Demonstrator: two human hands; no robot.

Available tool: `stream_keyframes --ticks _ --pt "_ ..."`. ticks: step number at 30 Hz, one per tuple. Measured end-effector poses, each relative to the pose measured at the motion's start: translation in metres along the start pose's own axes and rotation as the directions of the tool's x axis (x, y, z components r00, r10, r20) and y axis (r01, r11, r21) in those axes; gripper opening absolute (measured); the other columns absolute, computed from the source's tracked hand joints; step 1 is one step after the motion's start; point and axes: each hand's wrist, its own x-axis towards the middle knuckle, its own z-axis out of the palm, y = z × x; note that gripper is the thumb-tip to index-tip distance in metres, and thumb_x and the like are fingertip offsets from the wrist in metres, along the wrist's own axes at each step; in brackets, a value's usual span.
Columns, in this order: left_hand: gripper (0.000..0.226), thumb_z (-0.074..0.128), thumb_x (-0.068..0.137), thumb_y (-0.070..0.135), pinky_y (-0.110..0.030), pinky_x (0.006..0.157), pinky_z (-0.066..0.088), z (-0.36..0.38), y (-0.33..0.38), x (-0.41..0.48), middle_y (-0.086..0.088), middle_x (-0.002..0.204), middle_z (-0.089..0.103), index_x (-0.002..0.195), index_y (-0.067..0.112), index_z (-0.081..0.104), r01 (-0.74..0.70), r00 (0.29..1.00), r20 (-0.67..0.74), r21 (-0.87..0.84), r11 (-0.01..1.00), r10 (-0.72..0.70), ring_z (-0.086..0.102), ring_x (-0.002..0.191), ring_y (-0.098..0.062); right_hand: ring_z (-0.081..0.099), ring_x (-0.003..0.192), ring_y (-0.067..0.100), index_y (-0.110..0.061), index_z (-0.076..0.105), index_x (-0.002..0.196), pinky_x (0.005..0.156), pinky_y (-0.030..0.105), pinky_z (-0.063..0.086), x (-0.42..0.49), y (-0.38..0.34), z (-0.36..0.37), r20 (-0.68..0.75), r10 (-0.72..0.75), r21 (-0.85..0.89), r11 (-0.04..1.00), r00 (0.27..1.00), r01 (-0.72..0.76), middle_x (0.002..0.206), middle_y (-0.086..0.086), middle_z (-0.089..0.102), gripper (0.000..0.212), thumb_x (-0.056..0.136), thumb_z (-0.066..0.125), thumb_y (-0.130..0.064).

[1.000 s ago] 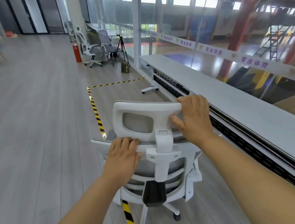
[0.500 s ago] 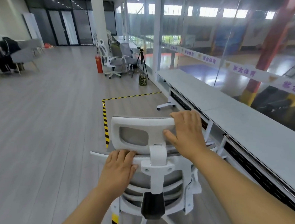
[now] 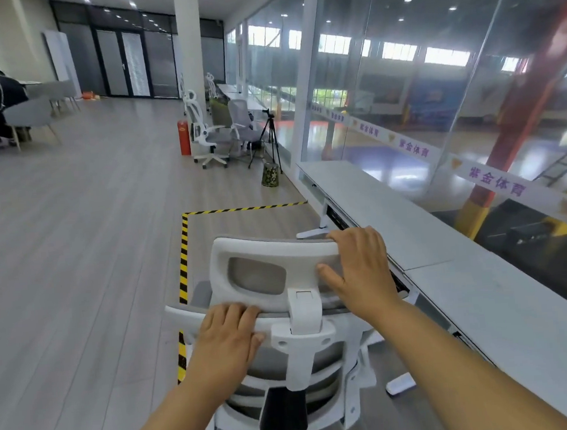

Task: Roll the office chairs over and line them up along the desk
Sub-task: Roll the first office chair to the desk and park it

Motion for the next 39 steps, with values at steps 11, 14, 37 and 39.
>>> stream_keyframes --ticks 11,14,37,39 --pt "0.038 0.035 0.084 0.040 -0.039 0.081 0.049 0.104 -0.072 0.188 0.000 0.094 0.059 0.106 0.019 0.059 0.031 0.999 0.034 0.002 1.000 -0.031 0.051 0.086 -0.022 0.017 0.139 0.020 -0.018 0.026 0.144 0.115 0.038 0.021 0.132 0.098 0.099 0.050 0.101 0.108 0.989 0.994 -0.106 0.153 0.006 0.021 0.074 0.082 0.066 -0.018" --pt "0.038 0.036 0.085 0.039 -0.039 0.081 0.050 0.133 -0.091 0.238 -0.001 0.093 0.059 0.105 0.017 0.060 0.036 0.999 0.024 0.005 0.999 -0.036 0.052 0.085 -0.023 0.029 0.133 0.023 -0.016 0.033 0.136 0.108 0.040 0.032 0.148 0.126 0.149 -0.012 0.105 0.149 0.984 0.994 -0.102 0.145 0.009 0.031 0.067 0.080 0.069 -0.017" --pt "0.035 0.038 0.086 0.037 -0.037 0.087 0.032 0.344 -0.244 0.609 -0.006 0.094 0.058 0.108 0.014 0.053 0.073 0.997 -0.040 0.068 0.995 -0.070 0.043 0.087 -0.024 0.030 0.132 0.031 -0.007 0.035 0.138 0.112 0.042 0.008 0.490 0.327 0.455 0.193 -0.073 -0.083 0.992 0.978 0.090 0.142 0.017 0.039 0.057 0.090 0.034 -0.038" --pt "0.037 0.039 0.085 0.037 -0.036 0.084 0.033 0.362 -0.262 0.638 -0.006 0.093 0.058 0.107 0.012 0.056 0.063 0.997 -0.039 0.077 0.995 -0.060 0.042 0.086 -0.024 0.030 0.131 0.031 -0.006 0.035 0.137 0.111 0.041 0.008 0.520 0.336 0.476 0.183 -0.085 -0.079 0.992 0.979 0.101 0.142 0.016 0.038 0.057 0.089 0.036 -0.037"
